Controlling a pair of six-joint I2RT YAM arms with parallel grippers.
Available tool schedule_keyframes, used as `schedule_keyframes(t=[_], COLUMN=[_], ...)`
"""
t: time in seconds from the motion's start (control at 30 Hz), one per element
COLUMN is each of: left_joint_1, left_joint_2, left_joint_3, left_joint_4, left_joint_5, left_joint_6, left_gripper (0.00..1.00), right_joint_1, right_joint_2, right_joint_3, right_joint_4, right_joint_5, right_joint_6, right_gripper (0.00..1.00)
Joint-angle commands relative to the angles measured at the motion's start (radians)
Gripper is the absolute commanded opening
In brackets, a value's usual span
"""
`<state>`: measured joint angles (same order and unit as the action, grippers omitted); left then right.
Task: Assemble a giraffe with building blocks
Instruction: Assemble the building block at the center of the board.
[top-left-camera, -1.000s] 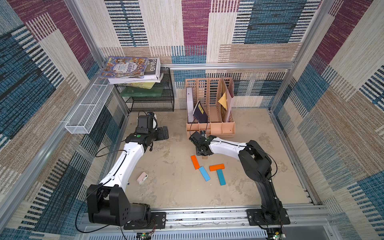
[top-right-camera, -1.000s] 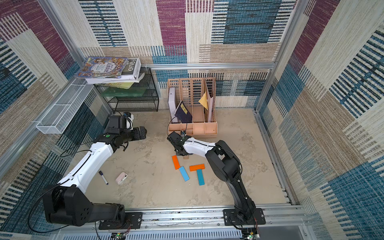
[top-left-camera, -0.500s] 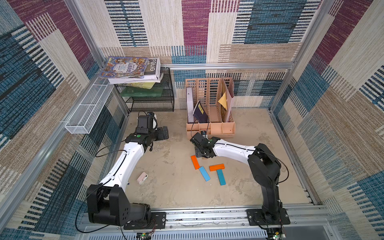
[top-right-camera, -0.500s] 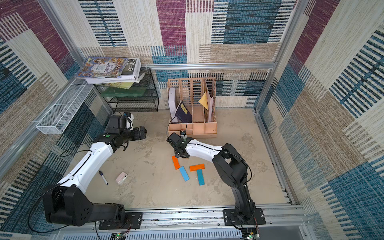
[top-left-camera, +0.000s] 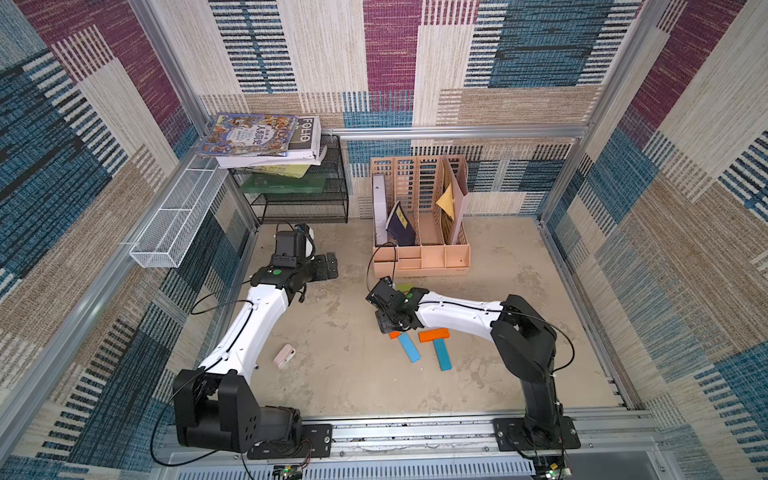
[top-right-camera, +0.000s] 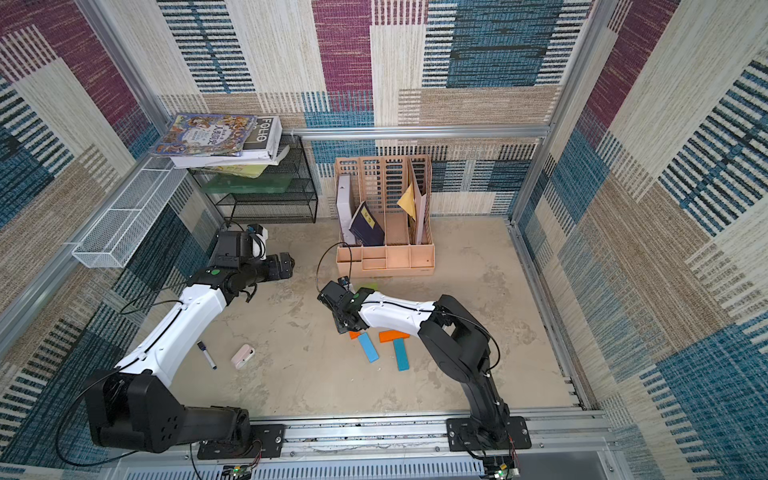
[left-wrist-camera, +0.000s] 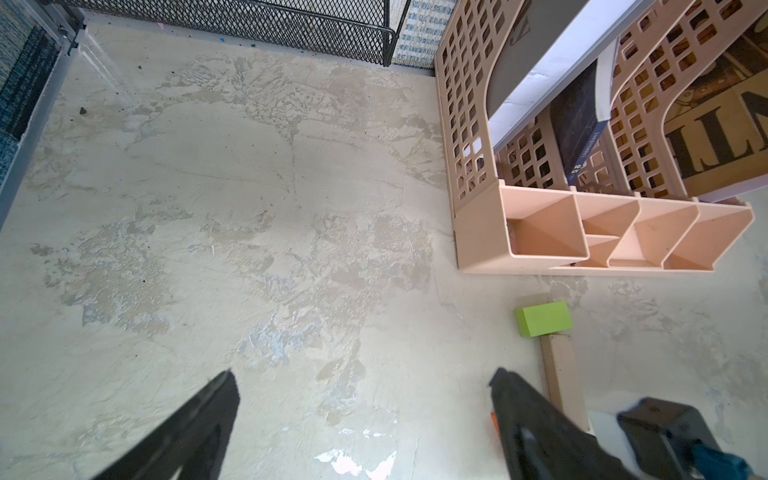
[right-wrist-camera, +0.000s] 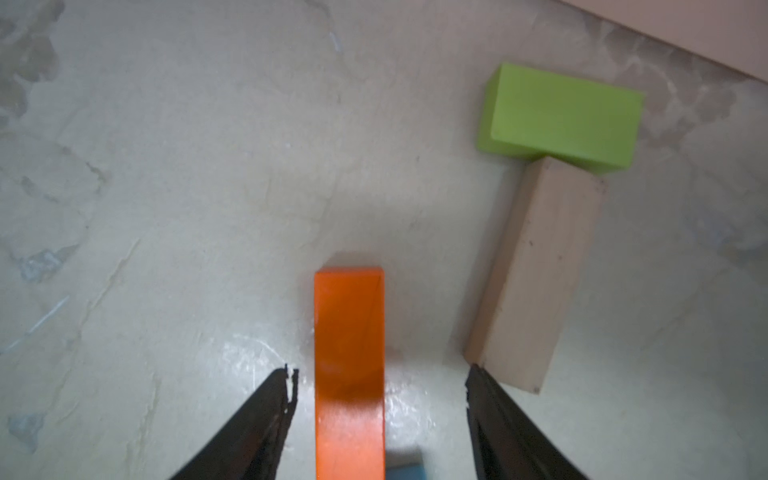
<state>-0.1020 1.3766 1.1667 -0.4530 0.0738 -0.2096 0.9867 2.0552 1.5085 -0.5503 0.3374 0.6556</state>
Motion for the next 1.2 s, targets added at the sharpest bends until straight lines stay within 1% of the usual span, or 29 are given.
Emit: schedule_keyframes(t=[0.0,0.1,0.17,0.27,0.3,0.53,0.7,0.77,0.9,1.17], left_joint_1=[0.001,0.001,0.001,0.001,0.001,0.001,0.001,0.001,0.001,0.001], left_joint_2=[-0.005,-0.004,-0.003,-0.004,-0.003,-0.009,-0.017,-0.015,-0.016,-0.02], left_joint_3=[0.007,0.007,0.007,0.006,0.007,0.004,0.001,0.002,0.002,0.001], left_joint_4=[0.007,0.006,0.005,0.005,0.005,0.003,0.007,0.006,0.006,0.005], left_joint_5=[0.003,0.003,0.003,0.001,0.001,0.003,0.004,0.007,0.006,0.007], left_joint_6=[-0.007,-0.007,-0.007,-0.007,-0.007,-0.007,-0.008,-0.008,-0.008,-0.008], left_gripper=[0.99,0.99,0.99,0.99,0.99,0.99,0.99,0.99,0.99,0.99], right_joint_1=[0.001,-0.005,-0.007,-0.004,-0.001,0.028,0.037,0.037,0.035,0.035], right_joint_2=[0.045,0.08,0.088,0.079,0.07,-0.029,-0.112,-0.132,-0.156,-0.136], right_joint_3=[0.049,0.071,0.066,0.031,0.013,-0.143,-0.288,-0.322,-0.353,-0.328], right_joint_4=[-0.033,-0.041,-0.038,-0.029,-0.022,0.031,0.07,0.072,0.064,0.008], right_joint_5=[-0.003,-0.017,-0.027,-0.031,-0.033,-0.043,-0.028,-0.016,0.002,0.037], right_joint_6=[-0.001,0.01,0.024,0.045,0.051,0.119,0.17,0.18,0.193,0.262], right_gripper=[0.67,0.64,0.55,0.36,0.33,0.32,0.33,0.33,0.33,0.34])
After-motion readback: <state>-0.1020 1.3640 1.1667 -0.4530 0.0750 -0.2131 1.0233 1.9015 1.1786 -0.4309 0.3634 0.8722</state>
